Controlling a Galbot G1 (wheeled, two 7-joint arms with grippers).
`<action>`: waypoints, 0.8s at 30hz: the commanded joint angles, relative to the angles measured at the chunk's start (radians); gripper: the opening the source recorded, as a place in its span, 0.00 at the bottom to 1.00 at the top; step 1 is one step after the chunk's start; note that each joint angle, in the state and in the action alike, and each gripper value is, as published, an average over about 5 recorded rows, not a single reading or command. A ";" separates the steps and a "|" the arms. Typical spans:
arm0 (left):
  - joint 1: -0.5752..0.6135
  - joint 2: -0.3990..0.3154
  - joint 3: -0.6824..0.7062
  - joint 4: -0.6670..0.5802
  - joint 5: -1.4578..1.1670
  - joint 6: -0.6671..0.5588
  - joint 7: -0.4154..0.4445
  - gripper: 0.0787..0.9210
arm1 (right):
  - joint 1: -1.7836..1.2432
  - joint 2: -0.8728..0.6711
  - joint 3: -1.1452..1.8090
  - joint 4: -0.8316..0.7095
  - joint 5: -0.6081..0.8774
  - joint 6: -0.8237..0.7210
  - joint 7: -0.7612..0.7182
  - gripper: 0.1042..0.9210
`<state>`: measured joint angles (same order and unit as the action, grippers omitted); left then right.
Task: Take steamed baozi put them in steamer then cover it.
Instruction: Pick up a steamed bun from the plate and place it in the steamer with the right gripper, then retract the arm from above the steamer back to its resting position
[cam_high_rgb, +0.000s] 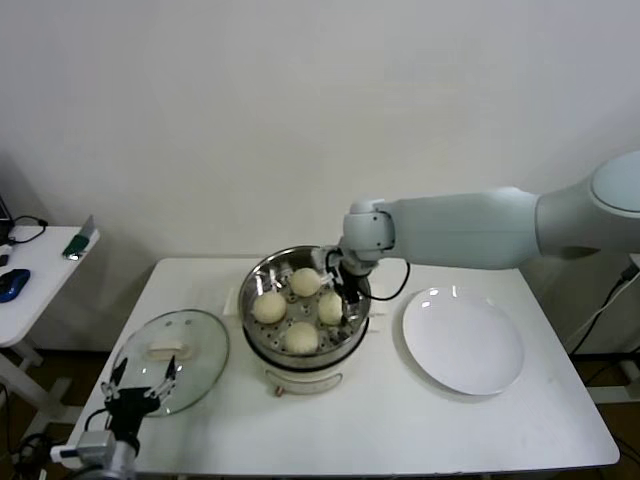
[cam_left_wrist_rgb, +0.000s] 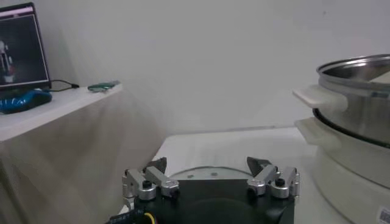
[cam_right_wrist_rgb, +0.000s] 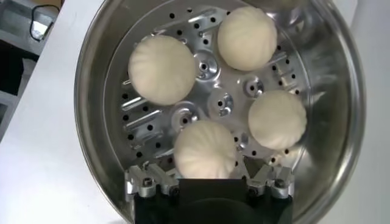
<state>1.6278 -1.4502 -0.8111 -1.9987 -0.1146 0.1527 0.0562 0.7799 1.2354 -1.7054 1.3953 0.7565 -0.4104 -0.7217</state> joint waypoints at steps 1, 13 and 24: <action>0.002 0.001 0.001 -0.010 -0.005 0.006 0.001 0.88 | 0.048 -0.069 0.076 -0.011 0.056 0.042 -0.048 0.88; 0.001 0.014 0.004 -0.042 -0.089 -0.023 -0.026 0.88 | -0.317 -0.346 0.729 0.043 0.218 0.039 0.536 0.88; -0.017 0.042 0.018 -0.030 -0.064 -0.089 -0.039 0.88 | -0.905 -0.631 1.317 0.236 0.036 0.138 0.768 0.88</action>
<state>1.6148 -1.4205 -0.7963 -2.0287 -0.1826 0.1026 0.0275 0.3642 0.8525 -0.9321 1.5007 0.8913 -0.3437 -0.2155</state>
